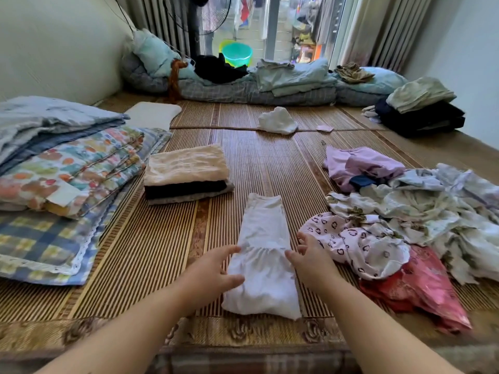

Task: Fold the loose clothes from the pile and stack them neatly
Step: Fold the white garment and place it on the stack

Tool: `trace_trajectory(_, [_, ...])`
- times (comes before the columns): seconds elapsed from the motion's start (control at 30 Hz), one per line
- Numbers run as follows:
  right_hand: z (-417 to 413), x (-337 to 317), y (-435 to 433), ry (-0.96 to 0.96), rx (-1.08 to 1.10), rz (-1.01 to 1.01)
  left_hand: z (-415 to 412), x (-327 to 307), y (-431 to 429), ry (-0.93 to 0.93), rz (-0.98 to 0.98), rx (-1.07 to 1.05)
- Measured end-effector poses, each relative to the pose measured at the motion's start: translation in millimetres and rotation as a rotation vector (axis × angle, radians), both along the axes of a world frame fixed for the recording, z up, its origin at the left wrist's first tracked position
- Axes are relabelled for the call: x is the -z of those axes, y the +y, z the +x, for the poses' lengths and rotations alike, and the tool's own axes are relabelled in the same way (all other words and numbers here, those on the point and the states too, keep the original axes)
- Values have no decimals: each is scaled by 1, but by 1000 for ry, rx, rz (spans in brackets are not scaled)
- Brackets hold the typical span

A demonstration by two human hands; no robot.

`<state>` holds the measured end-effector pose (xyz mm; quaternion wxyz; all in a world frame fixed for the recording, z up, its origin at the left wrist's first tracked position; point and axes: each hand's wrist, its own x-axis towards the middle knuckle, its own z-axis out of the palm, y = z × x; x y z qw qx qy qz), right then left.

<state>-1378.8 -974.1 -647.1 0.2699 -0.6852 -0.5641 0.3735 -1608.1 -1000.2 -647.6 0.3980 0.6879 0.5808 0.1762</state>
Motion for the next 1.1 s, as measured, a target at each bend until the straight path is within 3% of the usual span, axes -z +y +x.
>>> trace_trajectory(0.13, [7, 12, -27, -319, -245, 369, -3, 11, -8, 183, 87, 301])
trace_trajectory(0.23, [12, 19, -44, -464, -598, 240, -3, 18, -5, 482, 99, 477])
trace_trajectory(0.33, [20, 30, -47, -667, -693, 99, -3, 22, -2, 642, 133, 482])
trace_trajectory(0.47, [21, 27, -50, -751, -659, 308, 0, 20, -2, 663, 279, 450])
trace_trajectory(0.57, [21, 20, -55, -572, -530, 285, -9, 17, -5, 506, 310, 398])
trace_trajectory(0.7, [19, 6, -68, -111, -432, 53, -29, 6, -18, 126, -4, 273])
trace_trajectory(0.77, [13, -2, -72, 63, -390, -6, -29, -5, -21, -42, -58, 216])
trace_trajectory(0.9, [4, -22, -53, 171, -257, 22, -16, -31, -1, -257, 23, 44])
trace_trajectory(1.03, [4, -39, 3, 170, -25, 125, 3, -46, 57, -303, 58, -83])
trace_trajectory(1.1, [4, -39, 36, 192, 84, 80, 14, -45, 90, -330, 24, -128])
